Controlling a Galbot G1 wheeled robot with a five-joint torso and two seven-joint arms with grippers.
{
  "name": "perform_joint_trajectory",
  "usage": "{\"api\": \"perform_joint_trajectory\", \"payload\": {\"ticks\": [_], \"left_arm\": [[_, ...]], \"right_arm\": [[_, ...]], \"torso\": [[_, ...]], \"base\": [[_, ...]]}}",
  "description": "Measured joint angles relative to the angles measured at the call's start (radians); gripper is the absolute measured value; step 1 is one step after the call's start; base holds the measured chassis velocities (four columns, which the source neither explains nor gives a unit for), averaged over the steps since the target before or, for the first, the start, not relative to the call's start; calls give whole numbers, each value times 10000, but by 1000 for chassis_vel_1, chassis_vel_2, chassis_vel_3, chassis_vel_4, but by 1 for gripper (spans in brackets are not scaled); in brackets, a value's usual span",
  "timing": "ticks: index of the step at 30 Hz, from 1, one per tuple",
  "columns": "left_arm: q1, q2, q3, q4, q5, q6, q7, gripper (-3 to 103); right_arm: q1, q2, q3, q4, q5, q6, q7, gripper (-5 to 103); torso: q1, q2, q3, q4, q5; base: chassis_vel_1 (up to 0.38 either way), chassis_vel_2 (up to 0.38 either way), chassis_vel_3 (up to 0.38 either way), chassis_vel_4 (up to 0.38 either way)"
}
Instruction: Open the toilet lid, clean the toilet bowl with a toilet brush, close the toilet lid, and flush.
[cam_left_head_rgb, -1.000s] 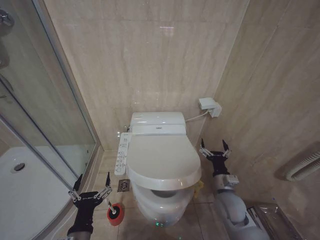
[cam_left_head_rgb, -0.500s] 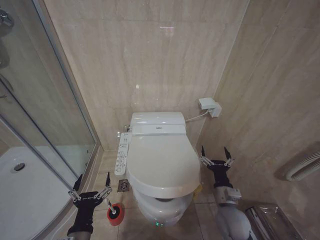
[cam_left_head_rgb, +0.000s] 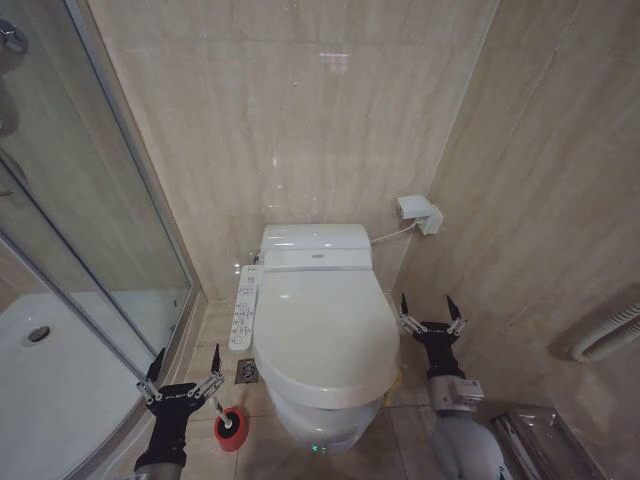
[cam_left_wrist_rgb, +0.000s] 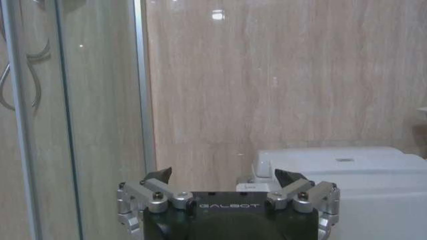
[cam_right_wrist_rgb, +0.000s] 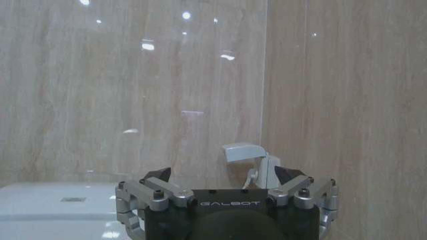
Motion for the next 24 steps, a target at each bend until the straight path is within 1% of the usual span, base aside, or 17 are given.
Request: {"api": "perform_joint_trajectory", "payload": {"ticks": [18,24], "left_arm": [[0,0,0,0,0,0,0,100],[0,0,0,0,0,0,0,100]], "right_arm": [[15,-58,26,98,173,-52,-94,100],[18,-108,52,238,389,-63,-105,100]], "torso": [[0,0,0,0,0],[0,0,0,0,0]], "base": [[0,0,0,0],[0,0,0,0]]}}
